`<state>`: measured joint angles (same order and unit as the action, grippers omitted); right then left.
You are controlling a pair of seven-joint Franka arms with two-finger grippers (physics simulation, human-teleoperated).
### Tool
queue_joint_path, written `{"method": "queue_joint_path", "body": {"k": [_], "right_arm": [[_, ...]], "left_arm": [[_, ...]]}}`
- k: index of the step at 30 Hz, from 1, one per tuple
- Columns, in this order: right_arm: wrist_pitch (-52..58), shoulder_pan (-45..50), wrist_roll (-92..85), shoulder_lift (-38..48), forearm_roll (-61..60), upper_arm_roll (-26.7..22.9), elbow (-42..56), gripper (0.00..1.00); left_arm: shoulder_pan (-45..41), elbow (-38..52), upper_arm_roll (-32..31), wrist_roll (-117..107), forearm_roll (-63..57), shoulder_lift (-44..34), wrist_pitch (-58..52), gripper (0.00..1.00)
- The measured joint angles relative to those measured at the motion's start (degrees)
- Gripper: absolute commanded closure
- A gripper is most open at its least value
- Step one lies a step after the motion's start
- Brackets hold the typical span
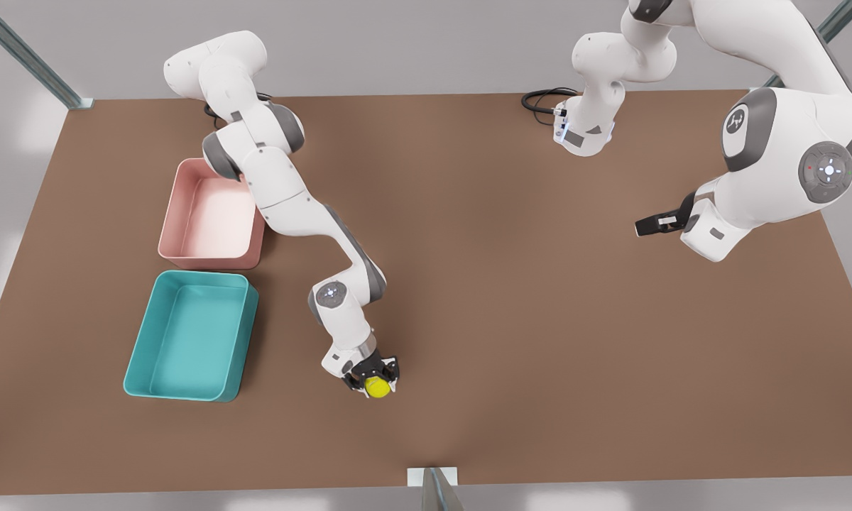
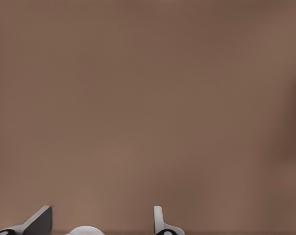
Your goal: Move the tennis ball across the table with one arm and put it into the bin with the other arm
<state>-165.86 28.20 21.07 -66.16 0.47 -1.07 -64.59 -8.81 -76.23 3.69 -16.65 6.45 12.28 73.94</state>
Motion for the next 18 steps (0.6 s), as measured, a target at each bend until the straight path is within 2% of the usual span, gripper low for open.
{"method": "queue_joint_path", "body": {"k": [3, 7, 9, 12, 14, 15, 18], "right_arm": [[-0.2, -0.3, -0.1, 4.8, -0.3, 0.2, -4.3, 0.52], [1.3, -2.5, -0.4, 18.3, -0.1, 1.7, -19.6, 0.52], [5.2, -5.9, -1.5, 25.5, -0.1, 2.9, -24.9, 0.52], [16.5, -14.2, -6.0, 35.0, -0.4, 2.6, -26.8, 0.52], [24.3, -19.1, -10.6, 38.3, -0.6, -0.8, -26.8, 0.52], [27.6, -20.3, -13.3, 39.0, -0.7, -4.0, -26.8, 0.52], [34.7, -21.6, -20.5, 37.2, -0.9, -10.1, -27.3, 0.52]], "left_arm": [[-0.1, 0.1, 0.0, -0.1, 0.0, 0.0, 0.0, 0.00], [-0.1, 0.2, 0.0, -0.2, 0.1, 0.0, 0.0, 0.00], [-0.1, 0.4, 0.0, -0.2, 0.0, -0.2, -0.1, 0.00], [0.2, 1.9, 0.0, -0.3, 0.5, -0.3, -0.6, 0.00], [0.3, 2.6, -0.2, -0.3, 1.1, -0.4, -1.3, 0.00], [0.4, 2.9, -0.7, -0.4, 1.3, -0.4, -2.0, 0.00], [0.0, 3.4, -1.9, -0.5, 1.7, -0.6, -4.2, 0.00]]}}
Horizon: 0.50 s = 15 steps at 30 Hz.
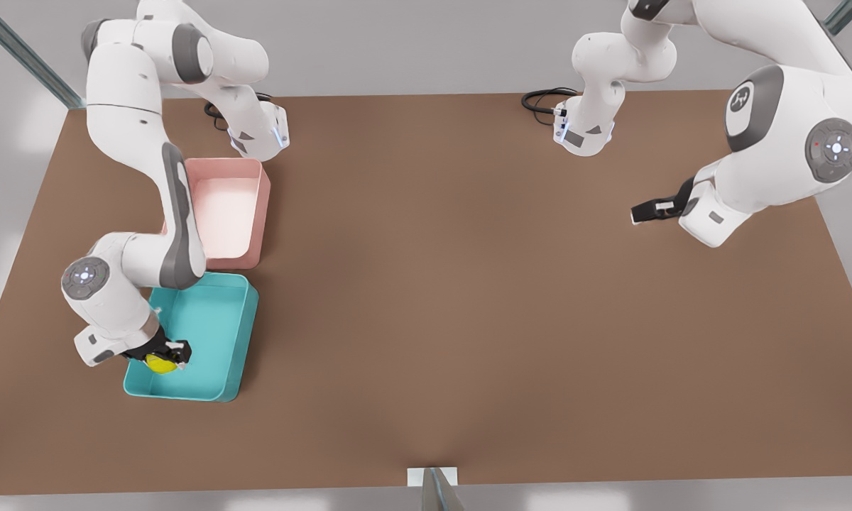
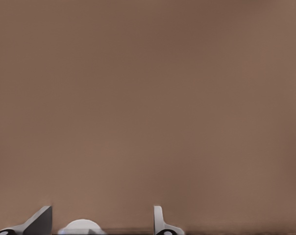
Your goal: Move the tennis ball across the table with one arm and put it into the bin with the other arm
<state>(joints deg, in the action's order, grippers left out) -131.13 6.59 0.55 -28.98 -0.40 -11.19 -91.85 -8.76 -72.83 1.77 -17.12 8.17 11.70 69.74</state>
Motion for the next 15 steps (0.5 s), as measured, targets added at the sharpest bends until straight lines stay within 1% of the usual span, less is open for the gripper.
{"method": "queue_joint_path", "body": {"k": [3, 4, 5, 10, 12, 15], "right_arm": [[5.0, 0.4, -5.8, -2.1, 0.0, -1.3, -0.1, 0.51], [6.3, 0.6, -7.5, -2.5, 0.0, -1.3, -0.1, 0.27], [7.4, 0.6, -8.9, -2.8, 0.2, -1.3, -0.1, 0.00], [12.5, 1.1, -14.8, -2.1, 0.8, -1.0, 2.1, 0.00], [18.1, 0.9, -15.6, 2.1, 1.2, 0.6, 5.8, 0.00], [27.5, 0.5, -14.9, 12.1, 3.4, 3.0, 7.5, 0.00]], "left_arm": [[0.0, 1.4, -0.6, -0.1, 0.1, 0.1, -2.4, 0.00], [0.5, 1.5, -0.6, -0.1, 0.2, 0.1, -3.0, 0.00], [1.1, 1.6, -0.6, -0.1, 0.2, 0.1, -3.5, 0.00], [1.8, 2.3, -0.7, -0.2, 0.2, 0.3, -4.9, 0.00], [1.7, 2.6, -0.7, -0.2, 0.2, 0.2, -5.2, 0.00], [2.3, 2.4, -0.6, -0.2, 0.0, 0.4, -5.5, 0.00]]}}
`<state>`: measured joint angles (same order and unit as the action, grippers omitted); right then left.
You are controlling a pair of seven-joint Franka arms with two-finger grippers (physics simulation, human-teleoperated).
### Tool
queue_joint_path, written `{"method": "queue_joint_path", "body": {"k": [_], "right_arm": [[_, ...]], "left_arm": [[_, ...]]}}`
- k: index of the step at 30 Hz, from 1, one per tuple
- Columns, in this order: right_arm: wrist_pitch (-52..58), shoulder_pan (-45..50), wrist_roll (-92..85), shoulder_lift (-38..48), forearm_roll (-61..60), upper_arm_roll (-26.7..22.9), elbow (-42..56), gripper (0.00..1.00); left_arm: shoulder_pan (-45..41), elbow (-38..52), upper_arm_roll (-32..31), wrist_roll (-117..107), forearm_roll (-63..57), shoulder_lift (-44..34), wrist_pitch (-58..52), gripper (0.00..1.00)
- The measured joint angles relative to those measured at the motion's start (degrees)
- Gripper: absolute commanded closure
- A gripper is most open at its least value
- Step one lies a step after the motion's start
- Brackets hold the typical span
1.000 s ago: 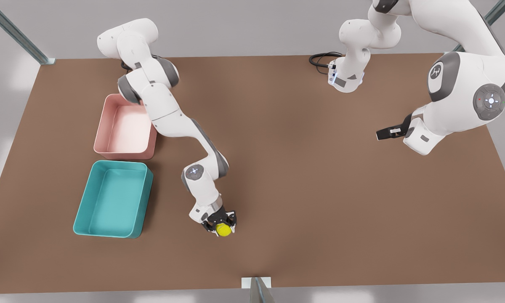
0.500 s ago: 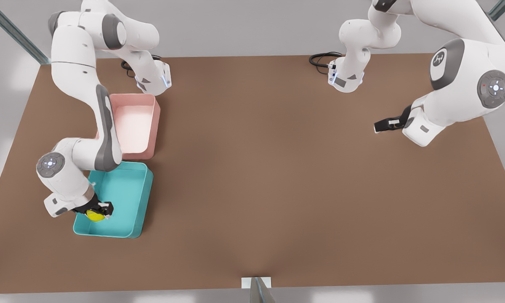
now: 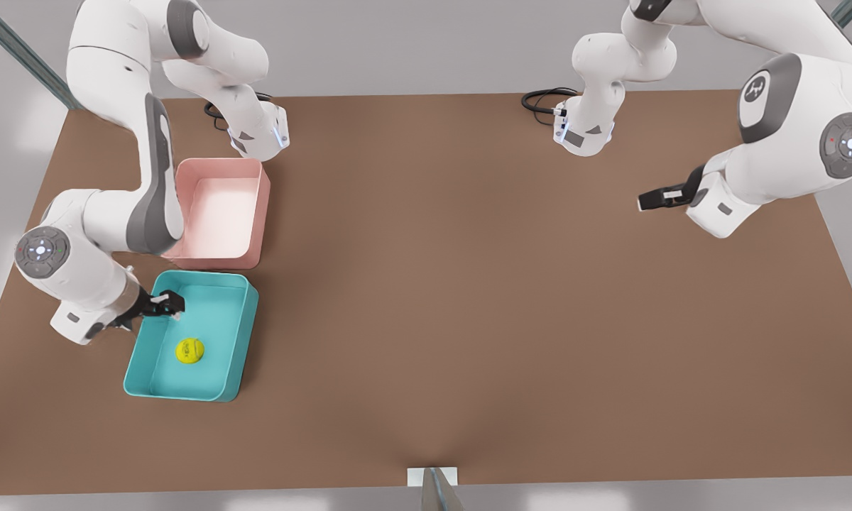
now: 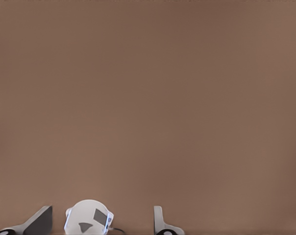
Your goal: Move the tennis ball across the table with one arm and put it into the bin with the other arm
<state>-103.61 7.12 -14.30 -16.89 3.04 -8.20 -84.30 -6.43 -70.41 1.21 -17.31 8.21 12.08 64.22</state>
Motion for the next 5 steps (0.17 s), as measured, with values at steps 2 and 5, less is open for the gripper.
{"method": "queue_joint_path", "body": {"k": [2, 5], "right_arm": [[5.8, -0.2, 0.6, 4.6, 1.2, 0.3, 1.3, 0.00], [13.1, -0.3, 1.9, 7.0, 1.8, 0.5, 3.6, 0.00]], "left_arm": [[0.4, -0.4, 0.0, 0.0, 0.0, 0.3, -0.2, 0.00], [0.4, -1.2, 0.0, 0.0, 0.1, 1.4, -0.4, 0.00]]}}
